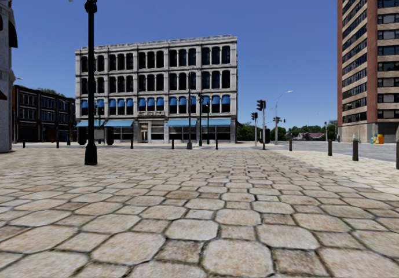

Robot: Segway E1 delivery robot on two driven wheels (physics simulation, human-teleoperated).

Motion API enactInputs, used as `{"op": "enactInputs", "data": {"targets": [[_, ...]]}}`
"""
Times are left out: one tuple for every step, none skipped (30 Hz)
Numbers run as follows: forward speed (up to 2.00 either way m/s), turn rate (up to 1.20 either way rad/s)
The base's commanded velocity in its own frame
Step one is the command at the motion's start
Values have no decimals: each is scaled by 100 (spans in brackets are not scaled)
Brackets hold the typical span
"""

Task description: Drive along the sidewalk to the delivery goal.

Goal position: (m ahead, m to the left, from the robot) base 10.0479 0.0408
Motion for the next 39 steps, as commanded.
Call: {"op": "enactInputs", "data": {"targets": [[200, 0], [200, 0], [200, 0], [200, 0], [200, 0], [200, 0], [200, 0], [200, 0], [200, 0], [200, 0], [200, 0], [200, 0], [200, 0], [200, 0], [200, 0], [200, 0], [200, 0], [200, 0], [200, 0], [200, 0], [200, 0], [200, 0], [200, 0], [200, 0], [200, 0], [200, 0], [200, 0], [200, 0], [200, 0], [200, 0], [200, 0], [200, 0], [200, 0], [200, 0], [200, 0], [200, 0], [200, 0], [200, 0], [200, 0]]}}
